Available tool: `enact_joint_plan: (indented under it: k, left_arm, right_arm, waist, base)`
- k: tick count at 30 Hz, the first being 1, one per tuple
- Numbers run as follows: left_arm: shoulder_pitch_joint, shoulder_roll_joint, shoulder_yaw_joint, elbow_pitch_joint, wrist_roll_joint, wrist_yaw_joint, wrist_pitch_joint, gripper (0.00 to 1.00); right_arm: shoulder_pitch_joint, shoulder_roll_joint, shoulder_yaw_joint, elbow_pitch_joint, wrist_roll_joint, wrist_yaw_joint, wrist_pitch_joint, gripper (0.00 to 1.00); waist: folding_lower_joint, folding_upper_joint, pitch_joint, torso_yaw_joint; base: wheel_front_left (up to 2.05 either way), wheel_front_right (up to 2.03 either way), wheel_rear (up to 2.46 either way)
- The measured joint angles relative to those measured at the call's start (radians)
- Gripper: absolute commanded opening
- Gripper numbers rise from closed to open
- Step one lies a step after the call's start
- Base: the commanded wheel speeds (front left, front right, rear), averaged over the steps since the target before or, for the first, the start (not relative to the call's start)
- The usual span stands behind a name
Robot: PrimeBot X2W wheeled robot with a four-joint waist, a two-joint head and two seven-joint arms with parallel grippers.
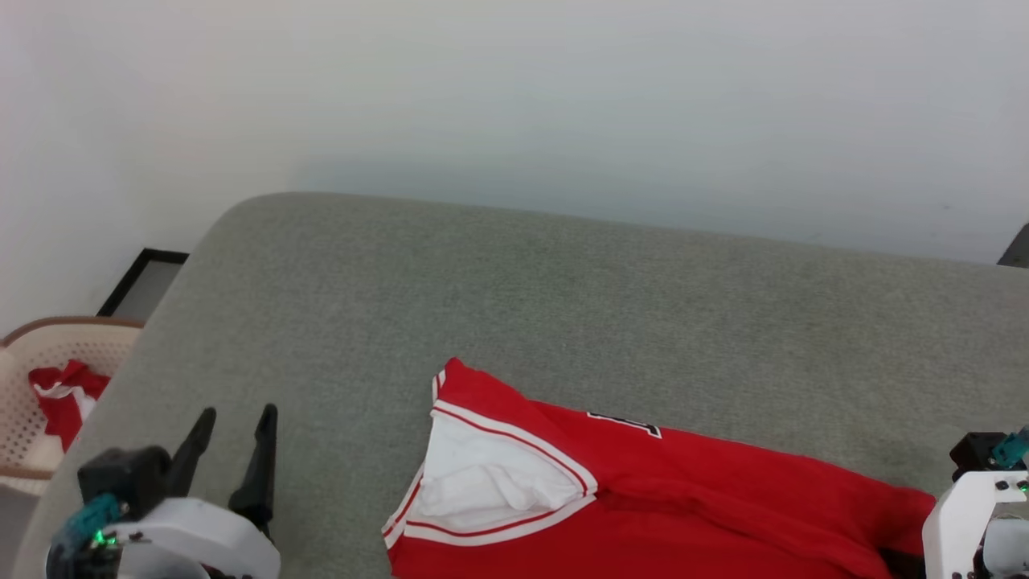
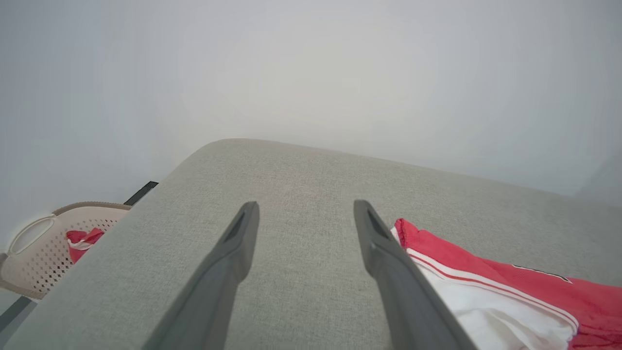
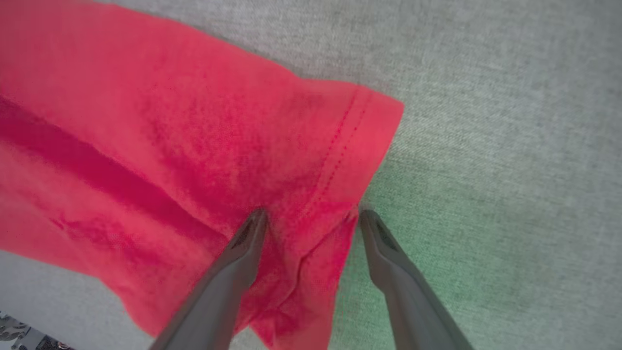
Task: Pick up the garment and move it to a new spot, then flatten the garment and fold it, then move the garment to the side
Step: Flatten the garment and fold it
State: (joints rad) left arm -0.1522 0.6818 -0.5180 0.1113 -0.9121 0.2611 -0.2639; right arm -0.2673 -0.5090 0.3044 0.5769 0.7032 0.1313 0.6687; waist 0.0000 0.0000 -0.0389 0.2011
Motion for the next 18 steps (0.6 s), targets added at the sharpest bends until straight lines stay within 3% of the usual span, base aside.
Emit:
enact_joint_plan:
  k: [4, 5, 6, 7, 8, 18]
  left_arm:
    - [0.051, -0.057, 0.083, 0.012, 0.064, -0.036, 0.000, 1.00]
    - [0.062, -0.071, 0.100, 0.018, 0.077, -0.046, 0.000, 1.00]
    - [0.074, -0.083, 0.112, 0.021, 0.094, -0.057, 0.000, 1.00]
    - [0.082, -0.095, 0.125, 0.024, 0.111, -0.070, 0.000, 1.00]
    - [0.088, -0.109, 0.142, 0.024, 0.126, -0.078, 0.000, 1.00]
    - [0.145, -0.211, 0.289, 0.031, 0.234, -0.145, 0.000, 1.00]
  right_arm:
    - [-0.029, 0.011, 0.029, 0.049, 0.014, -0.001, -0.013, 1.00]
    - [-0.035, 0.012, 0.041, 0.055, 0.021, -0.001, -0.013, 0.73]
    - [-0.041, 0.009, 0.058, 0.057, 0.029, -0.002, -0.012, 0.73]
    - [-0.046, 0.006, 0.071, 0.058, 0.039, -0.003, -0.012, 0.30]
    - [-0.052, 0.004, 0.083, 0.059, 0.051, -0.004, -0.013, 0.00]
    - [-0.092, -0.051, 0.185, 0.045, 0.136, 0.000, -0.051, 0.00]
  waist:
    - [0.0000, 0.0000, 0.009, 0.015]
    - [0.0000, 0.0000, 0.011, 0.019]
    - [0.0000, 0.0000, 0.014, 0.021]
    - [0.0000, 0.0000, 0.018, 0.024]
    - [0.0000, 0.0000, 0.022, 0.027]
    - [0.0000, 0.0000, 0.049, 0.032]
  base:
    - [0.00, 0.00, 0.00]
    - [0.00, 0.00, 0.00]
    - [0.00, 0.00, 0.00]
    - [0.00, 0.00, 0.00]
    - [0.00, 0.00, 0.00]
    - [0.00, 0.00, 0.00]
